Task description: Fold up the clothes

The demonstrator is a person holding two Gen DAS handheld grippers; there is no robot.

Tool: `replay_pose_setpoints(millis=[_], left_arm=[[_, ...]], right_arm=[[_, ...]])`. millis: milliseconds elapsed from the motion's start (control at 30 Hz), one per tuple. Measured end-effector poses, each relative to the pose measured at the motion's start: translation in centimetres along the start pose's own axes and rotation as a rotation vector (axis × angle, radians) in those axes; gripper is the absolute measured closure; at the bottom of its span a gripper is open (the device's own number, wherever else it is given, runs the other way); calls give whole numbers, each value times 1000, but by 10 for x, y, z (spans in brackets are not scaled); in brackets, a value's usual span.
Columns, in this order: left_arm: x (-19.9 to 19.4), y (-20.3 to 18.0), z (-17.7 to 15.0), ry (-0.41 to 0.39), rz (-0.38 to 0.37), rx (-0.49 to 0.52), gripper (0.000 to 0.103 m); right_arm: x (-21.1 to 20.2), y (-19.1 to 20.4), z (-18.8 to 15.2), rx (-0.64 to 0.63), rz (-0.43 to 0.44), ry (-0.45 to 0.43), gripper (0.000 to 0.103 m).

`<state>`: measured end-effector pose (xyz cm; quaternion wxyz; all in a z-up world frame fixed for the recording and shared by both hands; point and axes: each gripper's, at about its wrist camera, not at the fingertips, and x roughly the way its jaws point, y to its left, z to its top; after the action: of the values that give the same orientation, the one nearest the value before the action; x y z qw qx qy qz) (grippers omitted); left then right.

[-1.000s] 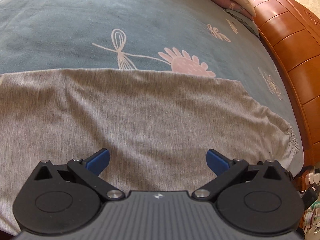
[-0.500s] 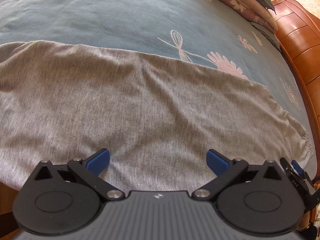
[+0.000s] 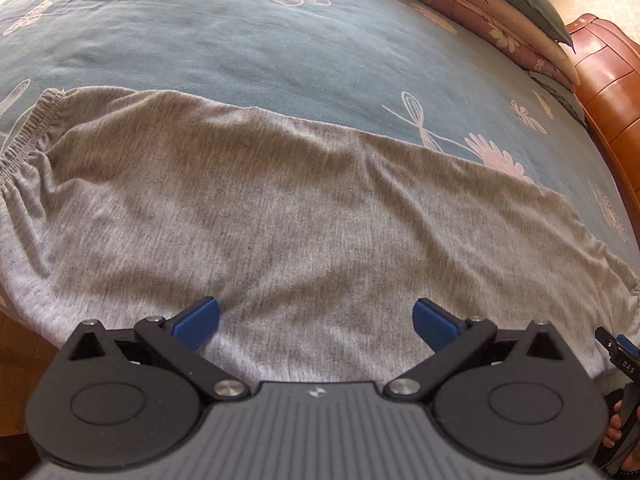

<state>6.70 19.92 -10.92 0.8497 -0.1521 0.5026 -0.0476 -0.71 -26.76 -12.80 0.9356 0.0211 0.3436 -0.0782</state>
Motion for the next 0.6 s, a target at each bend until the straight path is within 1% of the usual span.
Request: replay_pose_setpoints(millis=[67,167,267,300,367,467,600], left_arm=[[0,2,0,-2,-9,-1,1],[0,3,-1,-9,-17,-4,1],[-1,5,-4,-24,-27,11,1],[-2,5,-5,-30,-29,21,1],[-1,-1,-10,-43,-12,75,1],[3,-14,-18,-59,53,178,1],[-15,-6,-14,-104,22,148,1]], right_arm=[[-8,11,8,-34,60,-32,0],[-6,36,10,-106,112,1,0],[7,55,-3,-167,107,87,0],[7,54,-8,-158,108,82,0],[5,50,-12,-132,120,61,0],[5,50,-10,-128,120,73,0],[5,52,-10,-120,103,73,0]])
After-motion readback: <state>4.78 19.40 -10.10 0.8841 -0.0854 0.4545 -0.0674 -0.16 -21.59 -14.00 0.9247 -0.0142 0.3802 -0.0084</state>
